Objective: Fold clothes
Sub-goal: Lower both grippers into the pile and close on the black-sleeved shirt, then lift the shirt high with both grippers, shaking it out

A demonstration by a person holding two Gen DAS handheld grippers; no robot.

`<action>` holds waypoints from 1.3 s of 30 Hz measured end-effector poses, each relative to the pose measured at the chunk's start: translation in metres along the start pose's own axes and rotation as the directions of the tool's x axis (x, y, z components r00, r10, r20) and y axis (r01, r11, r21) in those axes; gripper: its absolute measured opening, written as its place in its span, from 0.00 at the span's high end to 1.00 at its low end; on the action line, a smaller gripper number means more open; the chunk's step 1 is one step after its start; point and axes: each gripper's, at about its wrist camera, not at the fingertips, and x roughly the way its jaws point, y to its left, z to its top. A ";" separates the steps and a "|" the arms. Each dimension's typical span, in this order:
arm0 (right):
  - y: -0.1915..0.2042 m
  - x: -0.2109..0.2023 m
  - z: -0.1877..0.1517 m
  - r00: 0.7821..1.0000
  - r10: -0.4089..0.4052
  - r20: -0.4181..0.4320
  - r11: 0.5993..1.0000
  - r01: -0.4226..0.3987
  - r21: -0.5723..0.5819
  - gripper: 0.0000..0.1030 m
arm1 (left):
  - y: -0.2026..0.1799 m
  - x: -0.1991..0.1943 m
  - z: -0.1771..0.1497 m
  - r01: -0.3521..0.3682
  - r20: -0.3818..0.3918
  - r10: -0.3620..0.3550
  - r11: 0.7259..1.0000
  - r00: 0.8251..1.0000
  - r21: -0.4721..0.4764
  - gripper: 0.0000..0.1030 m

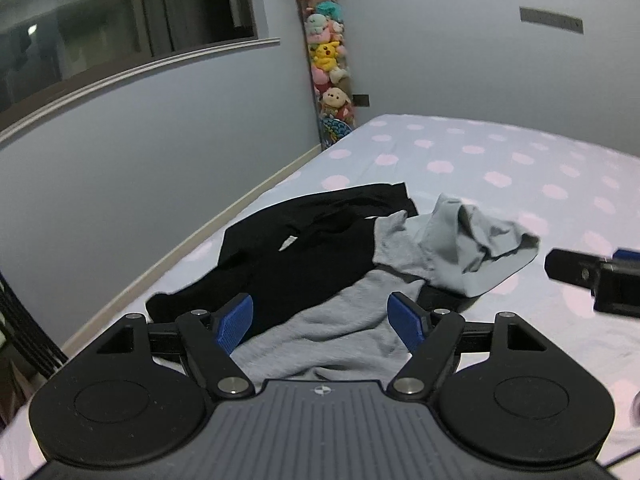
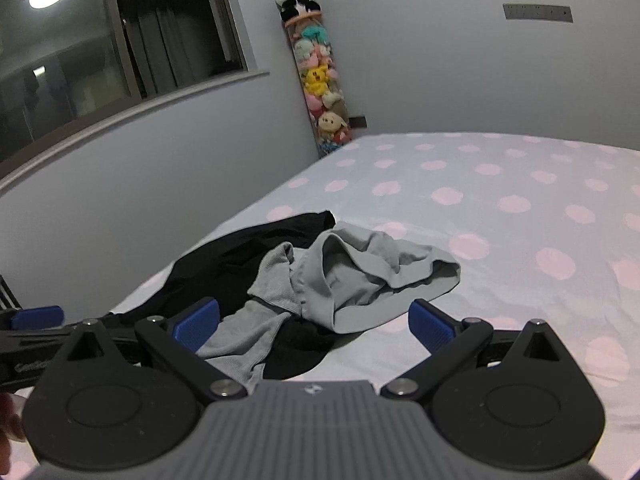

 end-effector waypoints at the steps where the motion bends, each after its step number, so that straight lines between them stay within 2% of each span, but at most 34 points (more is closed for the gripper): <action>1: 0.000 0.008 0.001 1.000 0.002 -0.008 1.000 -0.002 -0.001 0.01 | 0.002 0.005 0.000 -0.002 -0.002 0.002 1.000 1.000 0.015 0.29; 8: 0.019 0.066 0.005 0.998 0.012 -0.064 0.989 -0.021 -0.149 0.01 | 0.023 0.053 0.000 0.040 -0.033 -0.038 0.998 0.999 0.049 0.29; 12: 0.024 0.099 0.008 0.995 0.027 -0.094 0.981 -0.044 -0.191 0.02 | 0.040 0.091 0.000 0.103 -0.075 -0.099 0.993 0.992 0.053 0.29; 16: 0.026 0.132 0.011 0.994 0.027 -0.110 0.973 -0.051 -0.227 0.03 | 0.053 0.129 0.007 0.134 -0.101 -0.130 0.991 0.986 0.027 0.29; 19: 0.027 0.155 0.013 0.991 0.046 -0.125 0.970 -0.074 -0.233 0.04 | 0.056 0.161 0.009 0.163 -0.107 -0.157 0.985 0.982 0.052 0.29; 23: 0.035 0.186 0.010 0.985 0.075 -0.153 0.959 -0.114 -0.260 0.16 | 0.057 0.198 0.008 0.136 -0.115 -0.123 0.985 0.986 0.110 0.29; 26: 0.043 0.208 0.006 0.982 0.089 -0.167 0.949 -0.134 -0.284 0.18 | 0.062 0.223 0.003 0.120 -0.148 -0.101 0.985 0.984 0.124 0.29; 28: 0.047 0.221 0.002 0.980 0.086 -0.180 0.947 -0.136 -0.291 0.27 | 0.064 0.235 -0.003 0.108 -0.178 -0.085 0.986 0.980 0.126 0.30; 30: 0.050 0.229 -0.003 0.979 0.073 -0.192 0.946 -0.128 -0.297 0.55 | 0.070 0.242 -0.009 0.139 -0.197 -0.123 0.988 0.973 0.070 0.39; 31: 0.052 0.231 -0.005 0.978 0.070 -0.196 0.945 -0.128 -0.302 0.60 | 0.074 0.245 -0.011 0.165 -0.200 -0.158 0.986 0.967 0.020 0.52; 33: 0.054 0.229 -0.007 0.977 0.073 -0.202 0.942 -0.134 -0.307 0.92 | 0.080 0.245 -0.012 0.182 -0.198 -0.193 0.981 0.961 -0.070 0.63; 34: 0.055 0.225 -0.007 0.979 0.070 -0.193 0.942 -0.128 -0.309 0.94 | 0.081 0.243 -0.011 0.180 -0.198 -0.192 0.980 0.961 -0.080 0.81; 35: 0.056 0.219 -0.006 0.982 0.068 -0.178 0.942 -0.122 -0.314 0.95 | 0.080 0.241 -0.010 0.177 -0.204 -0.191 0.981 0.960 -0.083 0.89; 37: 0.058 0.204 -0.002 0.985 0.074 -0.155 0.941 -0.121 -0.317 0.95 | 0.076 0.234 -0.006 0.169 -0.216 -0.185 0.981 0.959 -0.091 0.93; 39: 0.058 0.183 0.003 0.990 0.066 -0.124 0.946 -0.102 -0.306 0.96 | 0.075 0.221 -0.003 0.191 -0.213 -0.211 0.975 0.954 -0.111 0.96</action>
